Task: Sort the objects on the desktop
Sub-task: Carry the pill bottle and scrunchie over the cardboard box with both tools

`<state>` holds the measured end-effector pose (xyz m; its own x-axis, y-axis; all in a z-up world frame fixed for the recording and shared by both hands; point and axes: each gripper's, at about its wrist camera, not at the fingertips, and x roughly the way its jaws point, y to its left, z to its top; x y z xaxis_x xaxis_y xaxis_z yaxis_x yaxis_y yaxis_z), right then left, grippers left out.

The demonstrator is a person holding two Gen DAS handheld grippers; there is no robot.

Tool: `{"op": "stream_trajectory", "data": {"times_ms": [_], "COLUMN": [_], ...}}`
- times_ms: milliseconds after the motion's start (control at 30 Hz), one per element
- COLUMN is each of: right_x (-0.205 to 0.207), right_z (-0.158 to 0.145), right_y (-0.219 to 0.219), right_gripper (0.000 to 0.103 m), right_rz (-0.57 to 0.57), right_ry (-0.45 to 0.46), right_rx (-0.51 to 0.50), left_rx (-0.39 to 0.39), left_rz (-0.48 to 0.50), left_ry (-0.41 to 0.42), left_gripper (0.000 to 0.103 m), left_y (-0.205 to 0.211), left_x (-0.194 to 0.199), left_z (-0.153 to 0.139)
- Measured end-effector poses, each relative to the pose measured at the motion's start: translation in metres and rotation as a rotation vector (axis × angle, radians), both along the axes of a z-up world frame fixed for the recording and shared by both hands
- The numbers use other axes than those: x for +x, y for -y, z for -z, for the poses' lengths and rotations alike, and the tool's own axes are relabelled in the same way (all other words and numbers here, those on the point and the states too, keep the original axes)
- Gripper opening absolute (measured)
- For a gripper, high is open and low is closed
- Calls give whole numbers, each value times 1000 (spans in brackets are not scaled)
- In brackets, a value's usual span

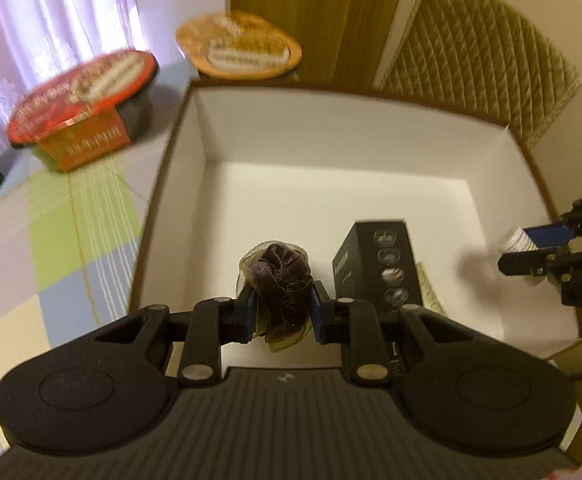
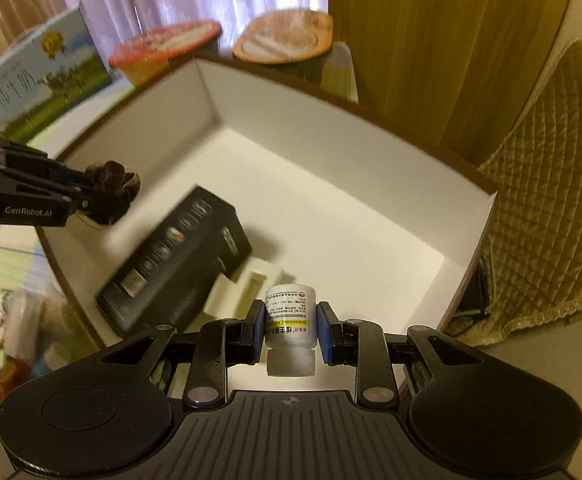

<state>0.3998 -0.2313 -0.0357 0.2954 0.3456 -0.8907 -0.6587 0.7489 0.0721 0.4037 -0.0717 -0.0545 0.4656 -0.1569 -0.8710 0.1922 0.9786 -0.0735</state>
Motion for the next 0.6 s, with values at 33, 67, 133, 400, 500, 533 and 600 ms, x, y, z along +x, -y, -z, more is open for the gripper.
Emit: {"op": "stream_trajectory", "data": {"times_ms": [33, 67, 133, 400, 500, 533, 600], "right_x": [1, 3, 5, 8, 7, 7, 7], "right_z": [3, 5, 10, 15, 16, 16, 17], "right_y": [0, -1, -2, -5, -6, -7, -8], "right_gripper": [24, 24, 24, 24, 24, 24, 24], "right_rz": [-7, -15, -27, -59, -78, -86, -100], "right_ry": [-9, -17, -26, -39, -41, -41, -39], "right_rx": [-14, -27, -52, -90, -102, -101, -104], "left_rx": [14, 28, 50, 112, 134, 138, 139], "left_rz": [3, 8, 11, 28, 51, 57, 61], "left_ry": [-11, -21, -44, -121, -121, -120, -120], "left_gripper": [22, 22, 22, 26, 30, 31, 31], "left_y": [1, 1, 1, -4, 0, 1, 1], "left_x": [2, 4, 9, 17, 15, 14, 12], "left_z": [5, 9, 17, 40, 42, 42, 42]}}
